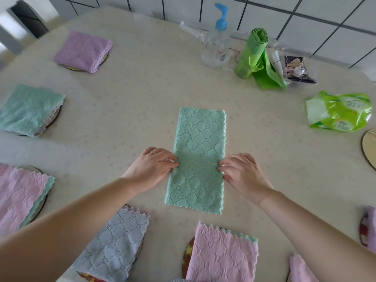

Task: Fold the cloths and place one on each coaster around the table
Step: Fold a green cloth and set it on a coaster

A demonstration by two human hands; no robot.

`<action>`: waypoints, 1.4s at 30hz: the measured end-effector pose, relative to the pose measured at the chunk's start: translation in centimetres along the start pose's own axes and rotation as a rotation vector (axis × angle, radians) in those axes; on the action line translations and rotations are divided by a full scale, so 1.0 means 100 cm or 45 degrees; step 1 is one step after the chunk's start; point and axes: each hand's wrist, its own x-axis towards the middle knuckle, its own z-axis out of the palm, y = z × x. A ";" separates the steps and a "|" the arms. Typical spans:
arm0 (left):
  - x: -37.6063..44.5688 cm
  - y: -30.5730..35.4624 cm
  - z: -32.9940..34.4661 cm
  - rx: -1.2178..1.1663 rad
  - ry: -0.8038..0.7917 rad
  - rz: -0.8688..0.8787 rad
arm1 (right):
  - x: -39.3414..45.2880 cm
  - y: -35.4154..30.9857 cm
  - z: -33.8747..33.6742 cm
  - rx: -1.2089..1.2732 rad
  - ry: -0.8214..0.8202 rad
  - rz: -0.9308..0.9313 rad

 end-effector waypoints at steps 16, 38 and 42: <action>-0.033 0.039 0.001 -0.403 0.073 -0.461 | -0.026 -0.034 -0.027 0.681 -0.389 0.553; 0.005 0.037 -0.014 -1.218 -0.464 -1.309 | 0.002 -0.050 -0.021 1.519 -0.464 1.723; 0.007 0.038 -0.014 -1.223 -0.476 -1.315 | 0.000 -0.052 -0.019 1.486 -0.429 1.710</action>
